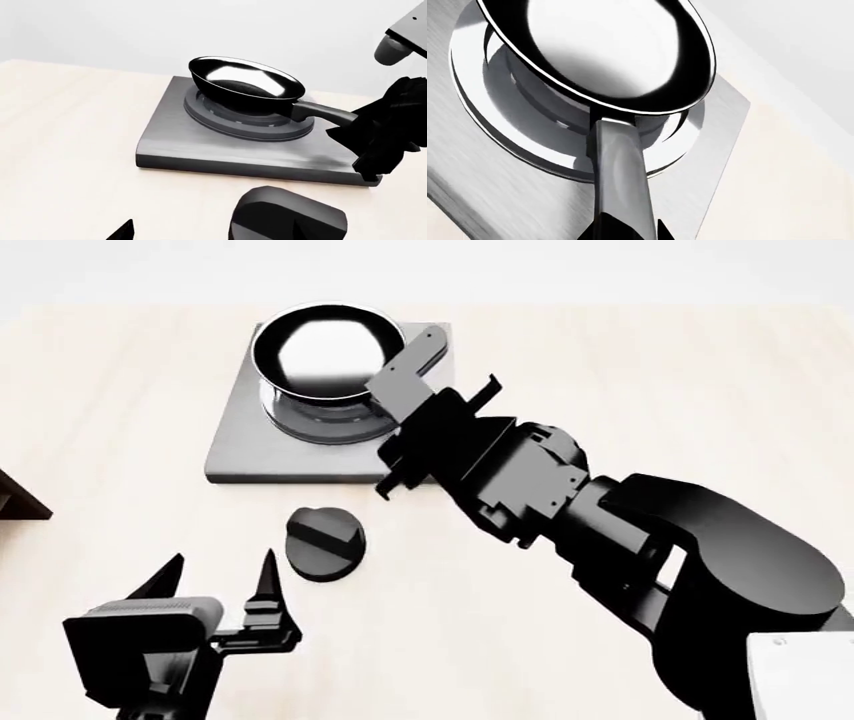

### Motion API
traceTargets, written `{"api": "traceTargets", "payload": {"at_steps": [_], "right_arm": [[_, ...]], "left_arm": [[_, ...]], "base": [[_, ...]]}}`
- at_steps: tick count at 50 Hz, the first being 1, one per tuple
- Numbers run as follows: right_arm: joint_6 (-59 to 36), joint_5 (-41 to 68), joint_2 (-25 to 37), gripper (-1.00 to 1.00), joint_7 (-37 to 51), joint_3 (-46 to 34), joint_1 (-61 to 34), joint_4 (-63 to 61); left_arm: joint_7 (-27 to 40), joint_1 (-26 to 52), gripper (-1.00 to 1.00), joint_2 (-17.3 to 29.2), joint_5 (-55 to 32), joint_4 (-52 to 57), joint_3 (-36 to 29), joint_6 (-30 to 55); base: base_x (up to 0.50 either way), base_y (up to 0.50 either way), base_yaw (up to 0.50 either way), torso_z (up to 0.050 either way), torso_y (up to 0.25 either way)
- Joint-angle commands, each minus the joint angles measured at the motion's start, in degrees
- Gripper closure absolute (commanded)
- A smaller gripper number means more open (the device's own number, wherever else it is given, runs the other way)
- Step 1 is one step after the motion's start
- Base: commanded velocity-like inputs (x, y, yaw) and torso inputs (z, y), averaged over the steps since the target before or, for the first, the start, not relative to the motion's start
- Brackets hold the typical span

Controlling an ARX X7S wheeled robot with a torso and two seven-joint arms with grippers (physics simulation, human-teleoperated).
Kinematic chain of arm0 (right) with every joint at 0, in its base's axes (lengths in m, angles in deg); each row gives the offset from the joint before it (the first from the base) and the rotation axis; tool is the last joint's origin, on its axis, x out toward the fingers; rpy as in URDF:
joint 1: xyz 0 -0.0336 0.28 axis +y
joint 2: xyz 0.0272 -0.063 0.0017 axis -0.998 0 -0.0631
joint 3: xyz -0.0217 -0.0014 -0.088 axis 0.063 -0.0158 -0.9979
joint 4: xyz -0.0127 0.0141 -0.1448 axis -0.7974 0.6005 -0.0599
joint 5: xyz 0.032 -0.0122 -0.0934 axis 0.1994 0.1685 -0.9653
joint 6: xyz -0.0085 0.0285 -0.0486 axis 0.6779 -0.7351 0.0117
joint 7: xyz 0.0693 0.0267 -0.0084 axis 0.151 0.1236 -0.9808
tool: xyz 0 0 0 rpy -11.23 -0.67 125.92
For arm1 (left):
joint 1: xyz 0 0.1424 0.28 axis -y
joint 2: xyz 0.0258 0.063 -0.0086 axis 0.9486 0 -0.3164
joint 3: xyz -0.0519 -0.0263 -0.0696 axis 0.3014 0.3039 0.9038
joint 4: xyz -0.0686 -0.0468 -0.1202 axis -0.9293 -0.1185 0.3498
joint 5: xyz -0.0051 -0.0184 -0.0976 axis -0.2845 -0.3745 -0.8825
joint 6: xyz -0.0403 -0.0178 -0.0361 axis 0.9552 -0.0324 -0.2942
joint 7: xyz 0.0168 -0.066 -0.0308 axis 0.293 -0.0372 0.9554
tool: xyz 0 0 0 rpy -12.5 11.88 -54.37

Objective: Turn on the stove and put the frying pan on it.

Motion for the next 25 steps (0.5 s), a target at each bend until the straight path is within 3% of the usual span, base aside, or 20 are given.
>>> {"api": "traceTargets", "payload": {"at_steps": [1, 25], "right_arm": [[-0.4, -8.0, -0.5, 1.0, 0.0, 3.4, 0.2, -0.6], [-1.3, -11.2, -0.5, 1.0, -0.8, 4.4, 3.0, 1.4]], "left_arm": [[0.1, 0.1, -1.0, 0.1, -0.4, -0.3, 0.1, 0.0], [0.5, -0.1, -1.0, 0.2, 0.0, -0.6, -0.3, -0.7]], "base": [[0.0, 0.0, 0.0, 0.0, 0.0], [0.0, 0.0, 0.0, 0.0, 0.0]]}}
